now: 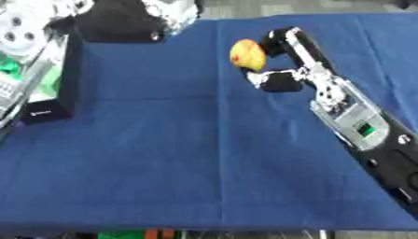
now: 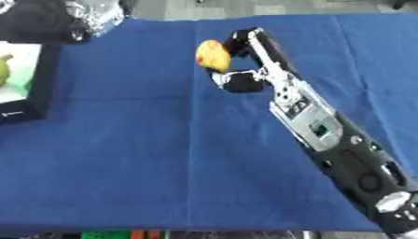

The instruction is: Pick up the objects with one hand, pass them to the other hand, and then place them into the box on the other side of the table.

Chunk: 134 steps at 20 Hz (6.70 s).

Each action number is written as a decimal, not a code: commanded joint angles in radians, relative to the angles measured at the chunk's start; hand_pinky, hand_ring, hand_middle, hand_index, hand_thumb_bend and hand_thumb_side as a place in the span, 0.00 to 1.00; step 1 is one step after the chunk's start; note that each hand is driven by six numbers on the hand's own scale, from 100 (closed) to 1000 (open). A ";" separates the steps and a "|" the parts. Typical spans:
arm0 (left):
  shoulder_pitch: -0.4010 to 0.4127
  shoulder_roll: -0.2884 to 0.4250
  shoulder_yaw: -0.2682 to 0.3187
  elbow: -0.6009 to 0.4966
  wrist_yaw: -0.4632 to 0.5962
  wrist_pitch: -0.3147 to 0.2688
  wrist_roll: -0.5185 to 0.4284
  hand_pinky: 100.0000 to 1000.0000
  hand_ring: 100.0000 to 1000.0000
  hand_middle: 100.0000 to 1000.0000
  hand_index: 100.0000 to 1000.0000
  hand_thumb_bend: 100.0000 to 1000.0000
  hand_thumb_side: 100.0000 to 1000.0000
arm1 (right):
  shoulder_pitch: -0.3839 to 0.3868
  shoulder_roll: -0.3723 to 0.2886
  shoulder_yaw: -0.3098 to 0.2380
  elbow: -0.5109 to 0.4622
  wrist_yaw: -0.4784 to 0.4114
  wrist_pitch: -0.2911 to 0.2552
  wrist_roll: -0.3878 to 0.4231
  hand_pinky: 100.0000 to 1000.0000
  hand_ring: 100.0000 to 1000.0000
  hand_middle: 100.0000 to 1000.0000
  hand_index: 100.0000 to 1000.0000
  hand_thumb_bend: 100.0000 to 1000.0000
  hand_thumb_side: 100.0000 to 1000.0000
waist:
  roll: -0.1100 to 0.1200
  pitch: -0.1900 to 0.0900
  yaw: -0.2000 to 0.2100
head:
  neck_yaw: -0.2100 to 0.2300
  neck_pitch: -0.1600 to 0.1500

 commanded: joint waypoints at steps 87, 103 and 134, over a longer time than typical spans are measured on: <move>-0.053 -0.205 -0.072 0.458 -0.419 -0.343 0.043 0.75 0.76 0.73 0.73 0.34 0.08 | -0.026 0.019 0.064 -0.035 -0.108 -0.178 0.091 0.66 0.61 0.40 0.46 0.31 0.00 | 0.007 -0.026 -0.005 | 0.004 -0.003; -0.050 -0.186 -0.089 0.370 -0.350 -0.313 0.020 0.72 0.72 0.68 0.68 0.27 0.04 | -0.022 0.015 0.068 -0.043 -0.086 -0.147 0.097 0.65 0.61 0.40 0.46 0.32 0.00 | 0.008 -0.025 -0.004 | -0.001 -0.003; -0.045 -0.148 -0.089 0.321 -0.362 -0.314 -0.079 0.75 0.76 0.74 0.75 0.56 0.23 | -0.014 0.001 0.068 -0.051 -0.078 -0.130 0.079 0.65 0.61 0.40 0.46 0.32 0.00 | 0.009 -0.026 0.005 | -0.004 -0.003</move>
